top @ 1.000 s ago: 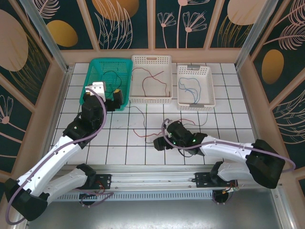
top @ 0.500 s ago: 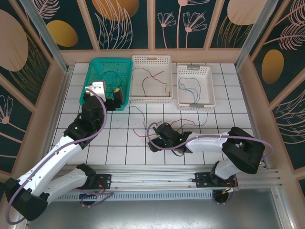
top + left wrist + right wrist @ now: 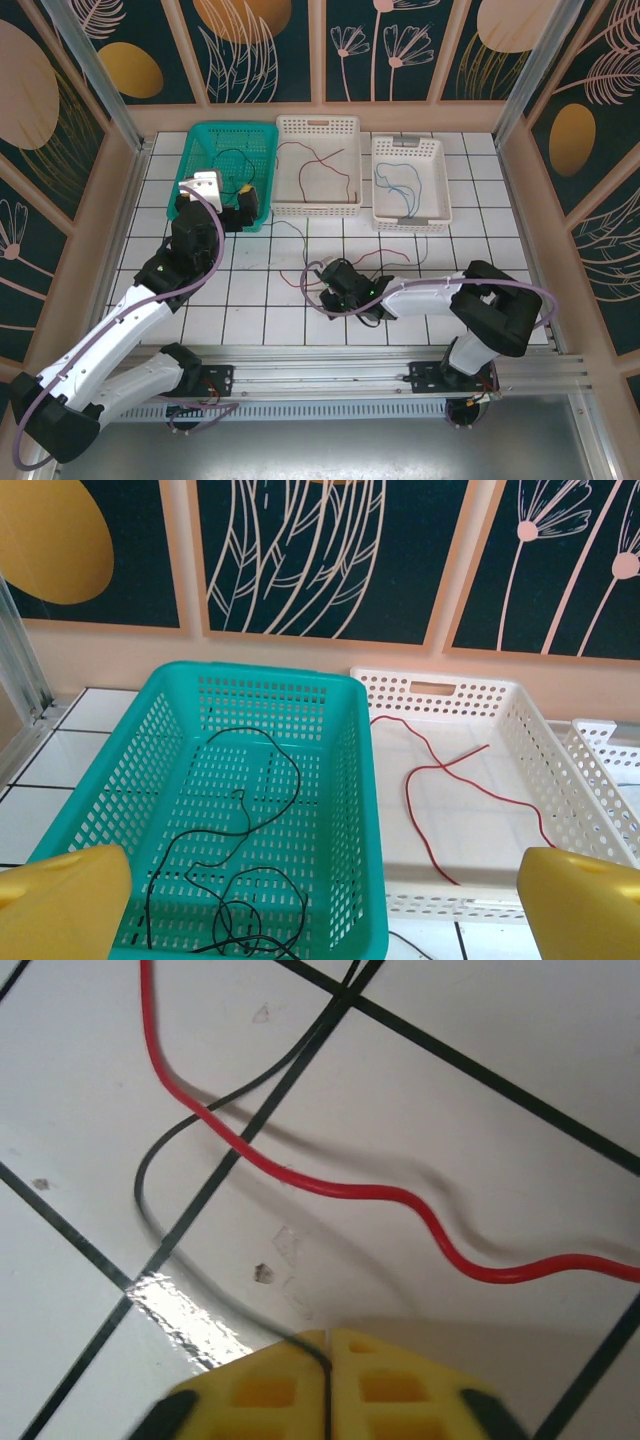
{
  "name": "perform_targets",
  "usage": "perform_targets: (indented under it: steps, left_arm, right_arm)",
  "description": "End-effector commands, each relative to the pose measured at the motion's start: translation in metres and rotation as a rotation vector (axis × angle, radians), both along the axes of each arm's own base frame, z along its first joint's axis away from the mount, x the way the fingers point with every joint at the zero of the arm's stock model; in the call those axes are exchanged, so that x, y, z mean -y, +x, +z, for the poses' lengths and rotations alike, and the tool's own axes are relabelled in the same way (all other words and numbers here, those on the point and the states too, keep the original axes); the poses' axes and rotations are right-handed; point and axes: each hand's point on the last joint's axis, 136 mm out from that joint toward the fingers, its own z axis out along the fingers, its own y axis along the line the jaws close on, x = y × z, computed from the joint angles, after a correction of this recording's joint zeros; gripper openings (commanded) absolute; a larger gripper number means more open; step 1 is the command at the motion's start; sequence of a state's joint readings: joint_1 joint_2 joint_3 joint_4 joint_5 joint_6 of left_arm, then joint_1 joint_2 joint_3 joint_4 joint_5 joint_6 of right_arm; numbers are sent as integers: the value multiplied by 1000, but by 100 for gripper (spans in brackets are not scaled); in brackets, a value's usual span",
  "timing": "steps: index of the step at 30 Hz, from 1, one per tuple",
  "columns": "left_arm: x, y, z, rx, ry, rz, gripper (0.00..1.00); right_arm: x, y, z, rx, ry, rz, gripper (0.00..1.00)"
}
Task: Untangle the cables
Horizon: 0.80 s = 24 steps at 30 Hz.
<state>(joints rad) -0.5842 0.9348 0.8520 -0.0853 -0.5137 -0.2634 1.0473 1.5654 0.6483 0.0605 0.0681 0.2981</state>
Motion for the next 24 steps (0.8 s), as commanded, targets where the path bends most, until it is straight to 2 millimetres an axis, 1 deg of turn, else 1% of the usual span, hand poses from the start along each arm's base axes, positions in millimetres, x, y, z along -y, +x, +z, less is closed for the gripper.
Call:
perform_targets:
  steps: [1,4,7,11,13,17,20,21,24]
  left_arm:
    - [-3,2,1,19,10,15,98]
    - [-2,2,1,18,7,12,98]
    - [1,2,1,14,-1,-6,98]
    - [16,1,3,7,-38,-85,98]
    - [32,-3,7,2,-79,-178,98]
    - [70,-17,23,-5,-190,-396,99]
    - [97,-35,35,-14,-267,-577,98]
    - [106,-42,36,-26,-290,-637,98]
    - [125,-61,35,-60,-358,-783,98]
  right_arm:
    - [-21,-1,26,21,76,62,0]
    - [-27,-2,59,58,135,99,0]
    - [-32,-4,101,107,213,137,0]
    - [-33,-4,153,163,326,169,0]
    - [-31,-1,175,180,384,170,0]
    - [-26,8,204,201,458,165,0]
    - [-24,15,229,223,523,167,0]
    - [-23,18,239,234,546,166,0]
    - [-22,23,257,251,582,172,0]
